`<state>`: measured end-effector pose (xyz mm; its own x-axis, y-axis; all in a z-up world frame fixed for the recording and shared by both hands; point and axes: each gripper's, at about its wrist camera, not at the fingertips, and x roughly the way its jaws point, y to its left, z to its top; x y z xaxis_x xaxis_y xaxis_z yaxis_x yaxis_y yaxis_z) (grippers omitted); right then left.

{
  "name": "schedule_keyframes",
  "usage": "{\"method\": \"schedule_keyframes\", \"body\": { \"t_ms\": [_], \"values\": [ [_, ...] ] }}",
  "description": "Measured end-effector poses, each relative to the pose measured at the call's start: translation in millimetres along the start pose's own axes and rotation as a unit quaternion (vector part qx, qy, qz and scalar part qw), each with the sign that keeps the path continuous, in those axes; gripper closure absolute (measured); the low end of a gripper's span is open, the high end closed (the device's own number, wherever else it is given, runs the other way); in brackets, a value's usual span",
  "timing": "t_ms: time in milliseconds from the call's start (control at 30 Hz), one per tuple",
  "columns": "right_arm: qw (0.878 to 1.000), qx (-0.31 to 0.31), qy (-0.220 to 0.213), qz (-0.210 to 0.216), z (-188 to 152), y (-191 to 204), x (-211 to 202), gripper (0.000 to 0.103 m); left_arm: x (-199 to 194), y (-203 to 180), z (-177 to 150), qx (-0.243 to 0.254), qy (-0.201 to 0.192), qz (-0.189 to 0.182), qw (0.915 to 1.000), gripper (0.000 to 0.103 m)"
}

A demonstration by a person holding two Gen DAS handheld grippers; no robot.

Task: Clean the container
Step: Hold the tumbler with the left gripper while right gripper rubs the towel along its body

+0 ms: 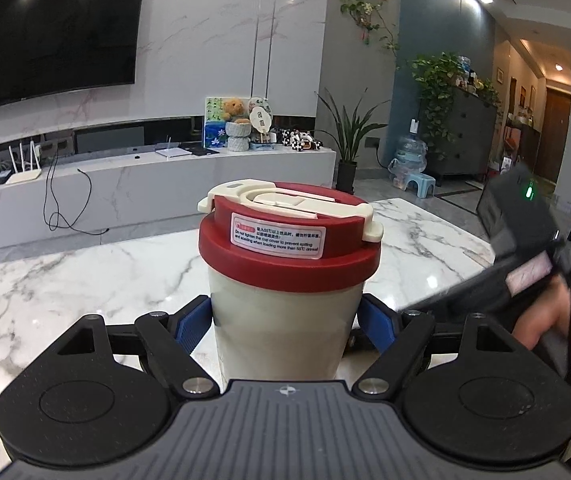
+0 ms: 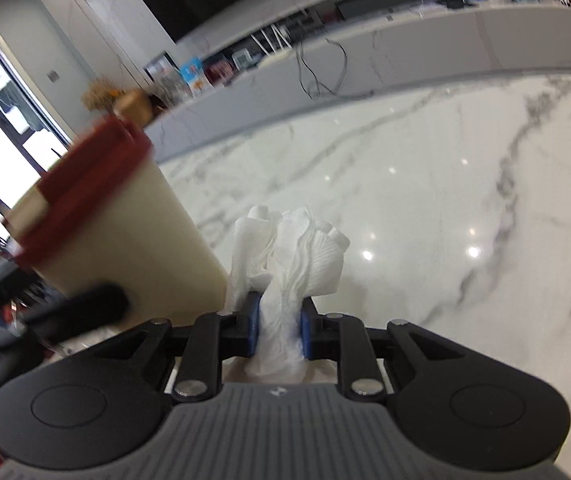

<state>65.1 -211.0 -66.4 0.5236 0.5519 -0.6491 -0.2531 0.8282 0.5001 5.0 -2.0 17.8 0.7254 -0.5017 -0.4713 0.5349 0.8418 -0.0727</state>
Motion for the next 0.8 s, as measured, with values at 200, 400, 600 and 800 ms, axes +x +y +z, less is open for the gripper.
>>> {"method": "schedule_keyframes", "body": {
  "t_ms": [200,400,600,800],
  "values": [
    [0.999,-0.002,0.026,-0.027,-9,0,16,0.081,0,-4,0,0.008,0.0,0.004,1.0,0.024],
    [0.999,-0.002,0.035,-0.037,-13,1,20,0.081,1,-17,-1,0.004,-0.007,0.032,0.9995,0.024],
    [0.998,-0.003,0.039,-0.039,-10,2,21,0.081,-3,-30,-5,0.01,-0.015,0.055,0.9983,0.024],
    [0.998,-0.007,0.042,-0.041,-12,6,22,0.08,-4,-37,-7,0.01,-0.01,0.087,0.9961,0.022]
  ]
}}
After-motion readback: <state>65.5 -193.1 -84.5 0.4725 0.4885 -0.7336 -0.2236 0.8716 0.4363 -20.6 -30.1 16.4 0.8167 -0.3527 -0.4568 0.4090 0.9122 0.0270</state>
